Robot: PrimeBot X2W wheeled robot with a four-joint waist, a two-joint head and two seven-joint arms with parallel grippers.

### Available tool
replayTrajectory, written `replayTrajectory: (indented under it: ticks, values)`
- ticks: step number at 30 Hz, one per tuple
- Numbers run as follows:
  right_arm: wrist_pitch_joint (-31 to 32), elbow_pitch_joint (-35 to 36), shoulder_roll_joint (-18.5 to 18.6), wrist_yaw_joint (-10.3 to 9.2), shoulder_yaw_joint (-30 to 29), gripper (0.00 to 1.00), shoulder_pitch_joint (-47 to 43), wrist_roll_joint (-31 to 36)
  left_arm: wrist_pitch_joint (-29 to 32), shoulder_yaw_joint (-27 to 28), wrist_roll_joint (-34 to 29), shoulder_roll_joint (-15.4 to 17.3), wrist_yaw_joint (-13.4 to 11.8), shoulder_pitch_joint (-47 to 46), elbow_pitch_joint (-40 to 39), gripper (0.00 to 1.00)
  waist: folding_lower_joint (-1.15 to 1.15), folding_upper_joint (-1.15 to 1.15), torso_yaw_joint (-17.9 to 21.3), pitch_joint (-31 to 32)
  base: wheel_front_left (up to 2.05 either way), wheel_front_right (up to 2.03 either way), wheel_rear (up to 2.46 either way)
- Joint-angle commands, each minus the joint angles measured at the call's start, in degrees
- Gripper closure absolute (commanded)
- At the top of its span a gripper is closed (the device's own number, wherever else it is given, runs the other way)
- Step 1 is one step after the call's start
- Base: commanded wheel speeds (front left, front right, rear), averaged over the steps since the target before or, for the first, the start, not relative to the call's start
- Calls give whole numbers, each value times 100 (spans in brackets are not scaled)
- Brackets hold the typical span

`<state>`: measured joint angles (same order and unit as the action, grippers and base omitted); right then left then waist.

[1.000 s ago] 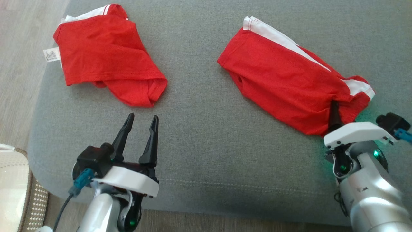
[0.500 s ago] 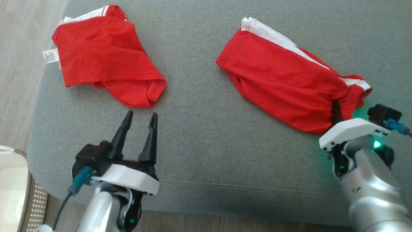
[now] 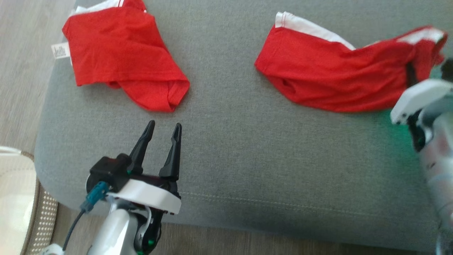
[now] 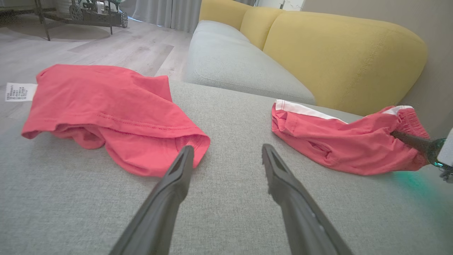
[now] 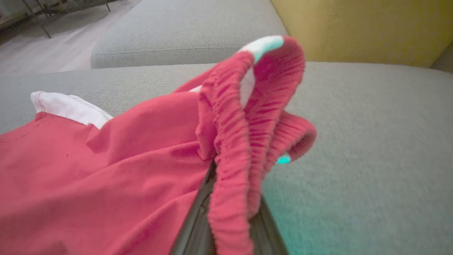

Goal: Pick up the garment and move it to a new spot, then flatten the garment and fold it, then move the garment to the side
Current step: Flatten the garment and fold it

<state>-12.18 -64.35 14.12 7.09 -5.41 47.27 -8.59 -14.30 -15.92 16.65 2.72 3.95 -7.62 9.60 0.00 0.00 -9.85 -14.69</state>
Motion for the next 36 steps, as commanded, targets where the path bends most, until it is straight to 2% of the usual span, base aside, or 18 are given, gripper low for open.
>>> replayTrajectory:
  ticks: [1, 7, 13, 17, 23, 28, 36]
  values:
    - [57, 86, 101, 40, 167, 100, 285, 145, -70, 141, 54, 16, -37, -277, -208, 0, 0, 0, -62, -106, 0, 0, 0]
    - [311, -146, 624, 40, 324, 100, 966, 614, -70, -55, 162, 16, -45, -470, -226, 0, 0, 0, -287, -372, 0, 0, 0]
    - [451, -381, 1158, 40, 94, 100, 1311, 1089, -70, -190, 272, 16, -94, -568, -224, 0, 0, 0, -461, -469, 0, 0, 0]
    - [549, -487, 1284, 40, -94, 100, 1377, 1551, -70, -210, 308, 16, -108, -597, -229, 0, 0, 0, -529, -519, 0, 0, 0]
    - [620, -500, 1086, 40, -509, 100, 1378, 1981, -70, -247, 342, 16, -137, -675, -217, 0, 0, 0, -568, -542, 0, 0, 0]
    - [586, -485, 663, 40, -667, 100, 1451, 2157, -70, -223, 344, 16, -157, -672, -166, 0, 0, 0, -513, -408, 0, 0, 0]
    - [504, -635, -81, 40, -465, 100, 1710, 2110, -70, -264, 412, 16, -184, -574, -101, 0, 0, 0, -457, -104, 0, 0, 0]
